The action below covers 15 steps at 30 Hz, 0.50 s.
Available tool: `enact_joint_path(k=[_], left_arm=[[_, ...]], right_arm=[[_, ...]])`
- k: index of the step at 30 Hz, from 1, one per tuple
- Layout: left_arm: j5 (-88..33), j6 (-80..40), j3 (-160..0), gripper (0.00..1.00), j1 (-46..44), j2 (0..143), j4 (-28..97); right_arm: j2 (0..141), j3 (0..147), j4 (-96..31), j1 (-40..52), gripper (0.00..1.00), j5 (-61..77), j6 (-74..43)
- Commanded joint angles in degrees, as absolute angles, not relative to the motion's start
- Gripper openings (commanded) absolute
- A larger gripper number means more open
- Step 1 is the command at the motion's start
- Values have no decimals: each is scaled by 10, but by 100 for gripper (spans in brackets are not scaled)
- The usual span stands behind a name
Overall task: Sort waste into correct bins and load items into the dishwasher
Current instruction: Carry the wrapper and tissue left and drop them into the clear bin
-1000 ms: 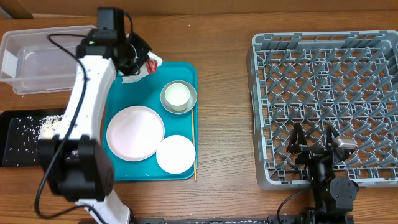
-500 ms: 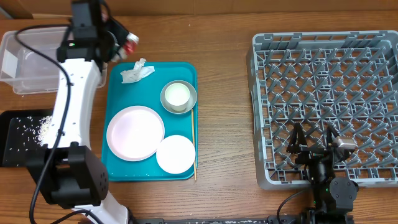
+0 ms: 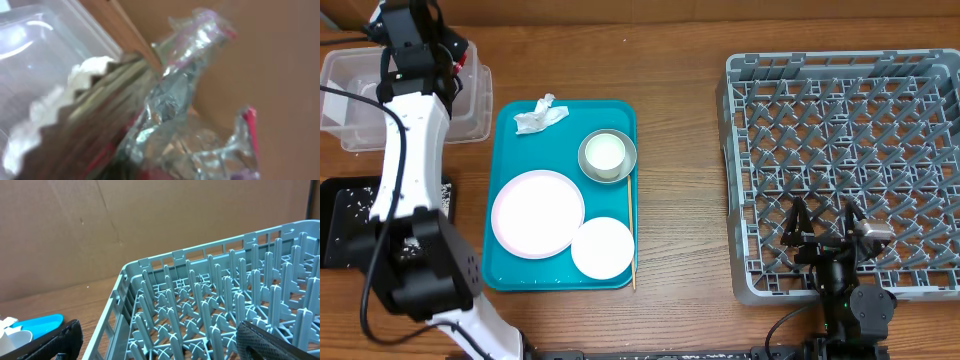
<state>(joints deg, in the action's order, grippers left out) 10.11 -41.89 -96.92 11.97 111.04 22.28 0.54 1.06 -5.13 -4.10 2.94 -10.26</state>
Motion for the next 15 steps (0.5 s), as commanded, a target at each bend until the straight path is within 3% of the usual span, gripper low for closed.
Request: enact_joint_path(k=[1,3,5,6,10,15], left_arm=[[122,-408,-977,9,133,1167,210],[122,-408,-977,24,141,1185,199],[123,-406,-977,69,148,1193,191],[123,-406,-977,75,152,1193,190],[120,-406,-977,85,162,1183,191],[89,-395,-977,87,161,1143,208]], right_arm=[[2,5,-47,-43,100,26,-100],[2,5,-47,-43,100,26,-100],[2,5,-47,-43,100,26,-100],[2,5,-47,-43,100,26,-100],[2,5,-47,-43,100,26,-100],[2,5,-47,-43,100,26,-100]])
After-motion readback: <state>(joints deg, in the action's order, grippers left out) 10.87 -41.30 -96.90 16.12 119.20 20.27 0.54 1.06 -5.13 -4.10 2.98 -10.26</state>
